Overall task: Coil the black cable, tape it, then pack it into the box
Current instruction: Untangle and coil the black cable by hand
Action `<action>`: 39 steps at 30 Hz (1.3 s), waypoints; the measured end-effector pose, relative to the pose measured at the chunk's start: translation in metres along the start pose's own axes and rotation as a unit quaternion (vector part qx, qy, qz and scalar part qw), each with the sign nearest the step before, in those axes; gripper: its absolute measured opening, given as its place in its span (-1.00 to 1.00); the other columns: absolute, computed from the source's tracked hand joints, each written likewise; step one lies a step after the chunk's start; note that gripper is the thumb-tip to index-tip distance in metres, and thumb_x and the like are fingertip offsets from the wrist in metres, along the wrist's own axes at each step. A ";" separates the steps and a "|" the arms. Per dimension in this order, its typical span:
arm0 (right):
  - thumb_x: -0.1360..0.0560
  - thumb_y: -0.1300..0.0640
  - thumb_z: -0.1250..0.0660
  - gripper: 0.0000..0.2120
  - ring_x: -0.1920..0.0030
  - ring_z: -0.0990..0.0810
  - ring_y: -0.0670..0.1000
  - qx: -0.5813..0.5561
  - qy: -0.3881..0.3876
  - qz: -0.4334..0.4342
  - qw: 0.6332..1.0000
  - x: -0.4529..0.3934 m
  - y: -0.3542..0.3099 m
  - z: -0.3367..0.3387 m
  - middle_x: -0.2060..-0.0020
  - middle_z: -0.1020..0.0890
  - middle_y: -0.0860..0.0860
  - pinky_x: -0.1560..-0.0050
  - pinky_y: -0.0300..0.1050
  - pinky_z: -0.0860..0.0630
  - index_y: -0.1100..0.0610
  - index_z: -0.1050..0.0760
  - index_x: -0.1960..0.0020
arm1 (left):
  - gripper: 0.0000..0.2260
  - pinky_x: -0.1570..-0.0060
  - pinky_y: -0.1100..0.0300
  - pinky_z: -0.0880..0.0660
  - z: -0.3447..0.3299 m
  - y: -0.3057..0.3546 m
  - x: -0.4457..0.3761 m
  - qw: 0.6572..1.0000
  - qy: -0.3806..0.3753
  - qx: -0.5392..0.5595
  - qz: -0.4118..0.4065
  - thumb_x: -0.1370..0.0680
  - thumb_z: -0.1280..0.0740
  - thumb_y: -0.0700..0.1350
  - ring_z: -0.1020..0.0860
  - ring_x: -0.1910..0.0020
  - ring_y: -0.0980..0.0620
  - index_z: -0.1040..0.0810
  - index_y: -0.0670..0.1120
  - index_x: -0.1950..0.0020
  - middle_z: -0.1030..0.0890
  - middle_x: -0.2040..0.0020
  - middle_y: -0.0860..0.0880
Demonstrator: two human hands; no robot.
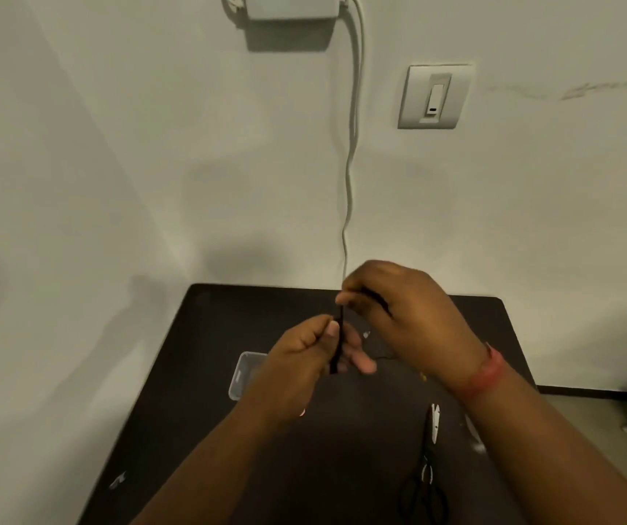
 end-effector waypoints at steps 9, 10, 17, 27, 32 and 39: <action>-0.60 0.04 -0.15 -0.85 0.17 -0.54 -0.14 -0.084 -0.044 -0.058 0.994 0.049 0.027 -0.084 0.19 -0.57 -0.11 0.18 -0.14 -0.46 0.00 -0.48 0.04 | -0.75 -0.08 0.03 -0.62 0.013 0.056 -0.006 0.976 0.055 0.192 -0.086 -0.59 -0.17 -0.06 -0.70 0.02 -0.14 -0.59 -0.15 0.05 -0.73 0.20 -0.14; -0.60 -0.03 -0.12 -0.84 0.20 -0.51 -0.15 -0.060 -0.049 -0.046 0.996 0.055 0.013 -0.084 0.21 -0.53 -0.13 0.21 -0.15 -0.43 -0.03 -0.44 0.06 | -0.75 -0.13 0.04 -0.61 0.022 0.056 -0.011 0.979 0.077 0.163 -0.095 -0.60 -0.14 -0.07 -0.70 -0.01 -0.13 -0.57 -0.15 0.03 -0.74 0.17 -0.13; -0.56 0.04 -0.28 -0.93 0.26 -0.50 -0.17 0.035 0.014 0.015 0.999 0.012 -0.031 0.004 0.25 -0.45 -0.21 0.26 -0.32 -0.41 -0.04 -0.53 0.07 | -0.71 0.01 0.03 -0.55 0.015 0.022 -0.007 0.998 0.059 0.010 -0.027 -0.64 -0.19 0.03 -0.62 0.14 -0.04 -0.61 -0.11 0.05 -0.66 0.21 -0.07; -0.56 0.16 -0.25 -0.83 0.07 -0.59 -0.30 -0.195 -0.038 -0.088 0.976 0.028 0.025 -0.062 0.16 -0.62 -0.34 0.00 -0.27 -0.52 0.05 -0.61 -0.03 | -0.73 0.01 0.06 -0.63 0.004 0.068 0.002 0.970 0.024 0.225 -0.084 -0.61 -0.18 -0.07 -0.70 0.08 -0.15 -0.62 -0.16 0.08 -0.70 0.24 -0.18; -0.58 -0.13 -0.06 -0.70 0.24 -0.52 -0.13 0.003 -0.051 -0.017 0.999 0.047 -0.025 -0.045 0.24 -0.54 -0.15 0.24 -0.22 -0.46 0.01 -0.49 0.04 | -0.72 -0.10 0.10 -0.60 0.023 0.057 -0.012 0.983 0.072 0.149 -0.081 -0.67 -0.07 -0.13 -0.69 -0.06 -0.14 -0.54 -0.19 -0.01 -0.74 0.10 -0.16; -0.54 0.00 -0.31 -0.88 0.25 -0.51 -0.12 0.075 -0.045 0.020 0.996 0.010 -0.027 0.016 0.25 -0.55 -0.12 0.23 -0.09 -0.49 0.01 -0.56 0.10 | -0.74 0.00 0.01 -0.55 0.001 0.028 -0.005 0.999 0.042 0.002 -0.031 -0.63 -0.19 0.00 -0.62 0.15 0.01 -0.63 -0.03 0.07 -0.67 0.22 -0.01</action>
Point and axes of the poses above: each hand's wrist, its own x-axis away from the middle knuckle, its own z-axis out of the back of the hand, y = z × x, the point moved 10 cm from there along -x, towards the middle knuckle
